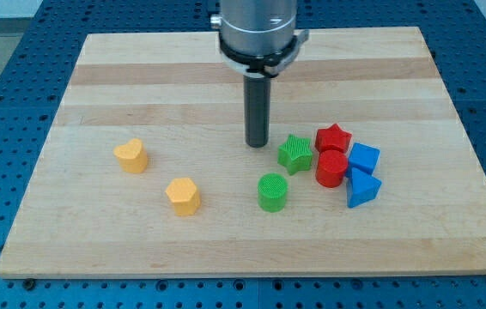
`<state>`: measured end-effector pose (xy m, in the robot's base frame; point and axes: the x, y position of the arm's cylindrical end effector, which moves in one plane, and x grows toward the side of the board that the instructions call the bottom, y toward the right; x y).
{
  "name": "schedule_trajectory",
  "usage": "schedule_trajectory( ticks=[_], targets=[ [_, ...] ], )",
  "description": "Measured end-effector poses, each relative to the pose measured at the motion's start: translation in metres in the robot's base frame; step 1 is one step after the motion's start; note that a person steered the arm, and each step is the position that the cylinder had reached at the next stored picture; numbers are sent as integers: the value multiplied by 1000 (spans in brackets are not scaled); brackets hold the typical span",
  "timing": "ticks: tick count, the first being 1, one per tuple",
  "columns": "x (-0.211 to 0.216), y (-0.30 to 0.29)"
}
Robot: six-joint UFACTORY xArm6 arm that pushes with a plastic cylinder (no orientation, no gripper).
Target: Place the green circle towards the bottom left side of the red circle
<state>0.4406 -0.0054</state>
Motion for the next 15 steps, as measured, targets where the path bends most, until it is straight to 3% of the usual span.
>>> schedule_trajectory(
  ticks=[3,6,9,10,11,13,15],
  targets=[
    [5,-2],
    [65,-20],
    [68,41],
    [64,44],
    [59,9],
    [114,-13],
    [132,18]
  ],
)
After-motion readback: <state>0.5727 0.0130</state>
